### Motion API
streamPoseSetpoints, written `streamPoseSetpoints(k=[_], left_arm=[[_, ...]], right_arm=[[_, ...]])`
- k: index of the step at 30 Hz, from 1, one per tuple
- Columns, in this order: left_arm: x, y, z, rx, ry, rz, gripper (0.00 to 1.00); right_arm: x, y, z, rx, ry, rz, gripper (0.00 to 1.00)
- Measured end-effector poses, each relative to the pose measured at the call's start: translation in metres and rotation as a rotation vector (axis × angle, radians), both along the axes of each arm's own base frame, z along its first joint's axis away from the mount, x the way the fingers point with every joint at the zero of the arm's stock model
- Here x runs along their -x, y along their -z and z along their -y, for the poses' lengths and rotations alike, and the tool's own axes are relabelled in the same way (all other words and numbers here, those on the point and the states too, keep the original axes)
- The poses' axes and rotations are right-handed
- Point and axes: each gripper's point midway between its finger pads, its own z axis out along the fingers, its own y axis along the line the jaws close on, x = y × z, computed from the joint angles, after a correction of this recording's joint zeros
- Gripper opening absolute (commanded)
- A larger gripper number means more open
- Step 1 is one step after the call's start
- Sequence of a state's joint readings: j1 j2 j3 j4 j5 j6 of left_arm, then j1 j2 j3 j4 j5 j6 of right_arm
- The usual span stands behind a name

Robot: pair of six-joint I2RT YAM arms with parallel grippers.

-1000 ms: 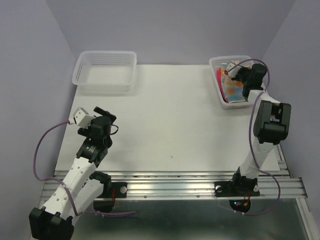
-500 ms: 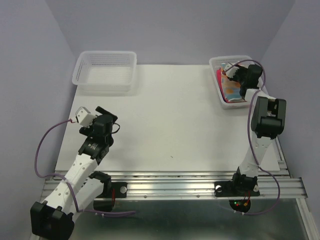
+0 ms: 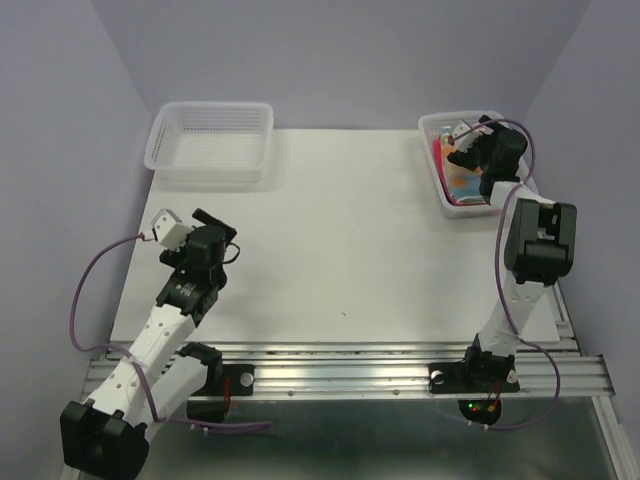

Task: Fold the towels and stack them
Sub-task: Neatly place the folded towel into the bin

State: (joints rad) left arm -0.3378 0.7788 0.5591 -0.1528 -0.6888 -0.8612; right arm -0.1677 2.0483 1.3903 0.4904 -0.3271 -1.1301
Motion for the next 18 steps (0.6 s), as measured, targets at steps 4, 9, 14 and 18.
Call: streamPoseSetpoints(k=[4,9,14,18], left_arm=[[-0.001,-0.012,0.0,0.01,-0.002,0.019,0.99],[0.0,-0.015,0.002,0.011,0.006,0.006,0.99],[0.0,-0.01,0.008,0.015,0.046,-0.024,0.99],[0.003,-0.016,0.012,0.035,0.074,-0.007,0.99]], right_arm=[[0.029,-0.03,-0.017,-0.081,-0.024,0.026,1.0],[0.061,-0.096,-0.056,-0.207,-0.11,0.111,1.0],[0.086,-0.121,-0.091,-0.458,-0.204,0.087,1.0],[0.102,-0.117,-0.101,-0.78,-0.159,-0.013,1.0]])
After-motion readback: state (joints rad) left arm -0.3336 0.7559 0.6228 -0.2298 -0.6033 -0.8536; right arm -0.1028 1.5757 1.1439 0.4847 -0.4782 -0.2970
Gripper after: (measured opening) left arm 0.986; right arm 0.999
